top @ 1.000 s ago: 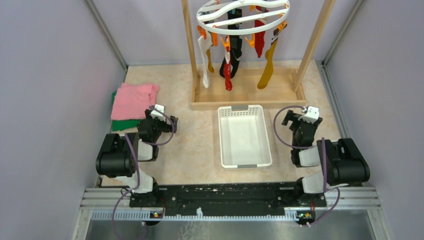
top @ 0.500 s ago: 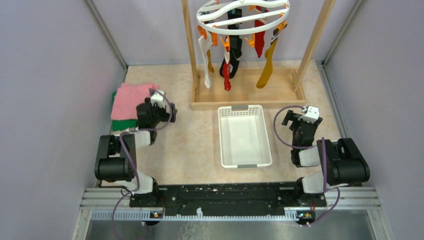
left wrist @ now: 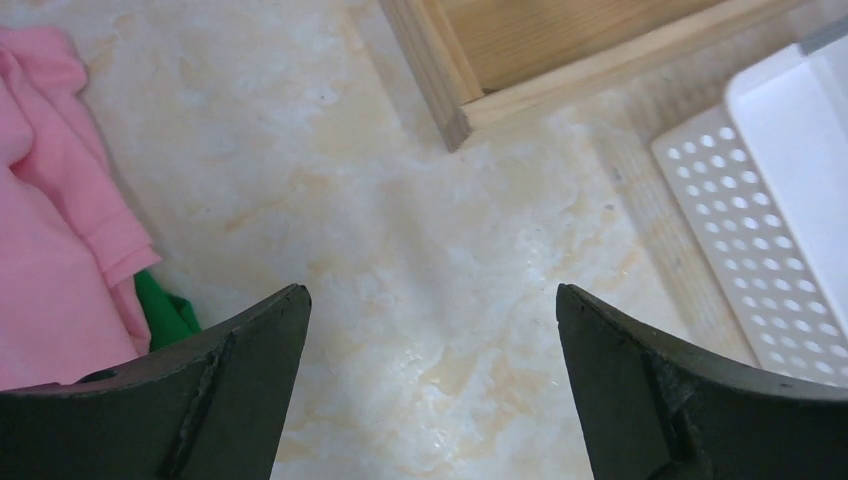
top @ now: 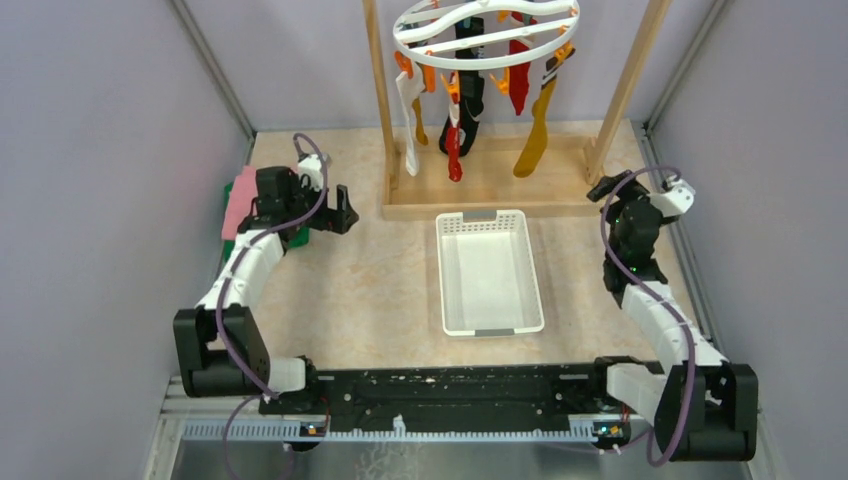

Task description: Remove the socks clipped to the hanger

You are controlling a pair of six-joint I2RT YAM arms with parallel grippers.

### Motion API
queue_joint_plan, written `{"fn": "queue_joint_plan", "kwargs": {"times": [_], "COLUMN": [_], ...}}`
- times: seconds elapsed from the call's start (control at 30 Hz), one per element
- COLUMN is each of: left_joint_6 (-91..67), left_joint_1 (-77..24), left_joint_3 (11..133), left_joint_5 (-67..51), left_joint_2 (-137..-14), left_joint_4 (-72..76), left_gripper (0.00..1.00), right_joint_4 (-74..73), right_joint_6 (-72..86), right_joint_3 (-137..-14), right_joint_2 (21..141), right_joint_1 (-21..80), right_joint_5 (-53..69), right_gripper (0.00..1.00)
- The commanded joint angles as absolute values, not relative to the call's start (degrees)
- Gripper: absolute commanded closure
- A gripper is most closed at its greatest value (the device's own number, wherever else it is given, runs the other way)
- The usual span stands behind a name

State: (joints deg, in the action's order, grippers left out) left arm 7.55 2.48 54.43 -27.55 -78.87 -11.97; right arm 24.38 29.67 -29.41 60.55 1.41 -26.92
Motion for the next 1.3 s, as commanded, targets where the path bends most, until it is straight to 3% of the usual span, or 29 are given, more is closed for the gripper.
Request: {"fn": "queue_joint_plan", "kwargs": {"times": [0.0,0.13,0.23,0.4,0.5,0.53,0.63,0.77,0.97,1.13,1.27], "left_joint_6": [6.6,6.5,6.2,6.1,6.7,7.1,7.7,6.8,6.4,4.4,3.0], "left_joint_1": [2.6,2.6,2.7,3.0,3.1,3.1,2.5,0.3,-4.0,-4.2,-4.2], "left_joint_3": [61.0,68.3,73.0,80.7,84.6,85.8,88.2,90.1,90.3,89.8,89.0], "left_joint_5": [-31.5,-31.5,-30.7,-30.4,-30.8,-31.5,-32.6,-32.3,-34.5,-36.4,-38.9], "left_joint_2": [-72.6,-70.8,-70.2,-73.4,-75.8,-76.0,-74.8,-73.7,-76.5,-77.1,-76.3], "left_joint_4": [-21.0,-27.4,-31.1,-37.9,-41.7,-42.6,-42.4,-41.8,-43.4,-42.8,-43.1], "left_gripper": [0.01,0.01,0.01,0.01,0.01,0.01,0.01,0.01,0.01,0.01,0.01], "right_joint_4": [10.5,-4.6,-7.7,-7.4,4.0,4.4,-3.5,-0.6,4.3,5.5,5.3], "right_joint_6": [39.9,37.9,36.6,44.8,46.1,43.4,30.4,25.0,18.4,15.4,13.7], "right_joint_3": [-33.4,-44.3,-46.0,-45.3,-41.3,-42.1,-48.2,-50.7,-60.1,-70.6,-77.2], "right_joint_2": [61.4,70.3,69.1,62.1,59.5,59.2,59.4,60.1,70.0,81.3,88.8], "right_joint_1": [0.2,0.2,2.7,1.9,1.3,3.8,22.2,33.9,43.3,44.7,44.8], "right_joint_5": [-5.7,3.3,-0.3,-1.0,12.7,12.1,-5.4,-11.0,-13.2,-17.6,-24.1], "right_gripper": [0.01,0.01,0.01,0.01,0.01,0.01,0.01,0.01,0.01,0.01,0.15]}}
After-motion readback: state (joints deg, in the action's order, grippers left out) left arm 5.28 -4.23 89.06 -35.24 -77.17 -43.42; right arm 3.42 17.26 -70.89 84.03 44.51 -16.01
